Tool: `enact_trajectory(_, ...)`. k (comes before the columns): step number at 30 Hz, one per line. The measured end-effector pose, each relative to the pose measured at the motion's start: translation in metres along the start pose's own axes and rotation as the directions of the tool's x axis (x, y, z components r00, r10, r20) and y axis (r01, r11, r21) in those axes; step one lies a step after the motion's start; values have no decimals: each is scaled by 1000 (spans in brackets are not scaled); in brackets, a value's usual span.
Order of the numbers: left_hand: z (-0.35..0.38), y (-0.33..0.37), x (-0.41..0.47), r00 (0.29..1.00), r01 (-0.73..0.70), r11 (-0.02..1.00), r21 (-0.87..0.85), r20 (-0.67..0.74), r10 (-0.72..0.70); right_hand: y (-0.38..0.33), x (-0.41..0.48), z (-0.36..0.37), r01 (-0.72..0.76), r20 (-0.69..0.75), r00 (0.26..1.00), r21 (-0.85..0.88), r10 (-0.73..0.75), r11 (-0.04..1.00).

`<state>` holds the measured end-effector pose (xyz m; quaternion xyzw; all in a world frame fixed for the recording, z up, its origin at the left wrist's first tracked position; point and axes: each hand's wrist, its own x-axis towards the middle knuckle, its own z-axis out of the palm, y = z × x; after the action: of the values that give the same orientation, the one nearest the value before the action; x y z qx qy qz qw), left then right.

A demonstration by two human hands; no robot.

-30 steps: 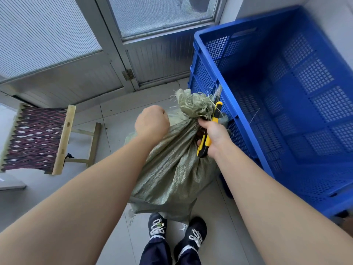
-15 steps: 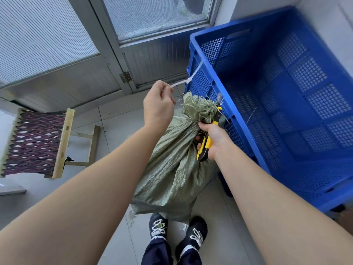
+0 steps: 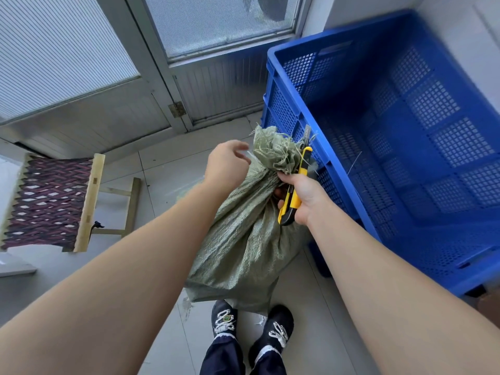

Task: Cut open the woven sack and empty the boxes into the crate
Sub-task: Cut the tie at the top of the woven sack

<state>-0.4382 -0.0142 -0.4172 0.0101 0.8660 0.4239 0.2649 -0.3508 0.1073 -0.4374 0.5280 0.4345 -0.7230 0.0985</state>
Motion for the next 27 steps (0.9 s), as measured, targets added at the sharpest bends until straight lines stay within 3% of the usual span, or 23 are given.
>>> enact_trajectory(4,13,7,-8,972,-65,996,-58,224,76,-1,1,2,65,7,998,-63,-64,996)
enact_trajectory(7,21,5,-3,983,-68,994,-80,163,81,-2,2,0,89,14,996,-81,-89,993)
enact_trajectory(12,24,6,4,998,-61,997,57,37,59,0,4,-1,143,-7,989,-92,-145,985)
enact_trajectory(20,22,5,8,994,-109,994,19,22,109,-5,13,7,195,-131,970,-91,-206,977)
enact_trajectory(22,20,5,6,977,-213,976,53,22,212,-5,14,8,189,-126,972,-85,-199,978)
enact_trajectory(25,19,9,-1,893,-451,884,122,54,448,-7,15,9,185,-116,974,-70,-192,980)
enact_trajectory(27,18,10,0,859,-512,840,180,101,501,-9,17,9,166,-126,977,-50,-171,985)
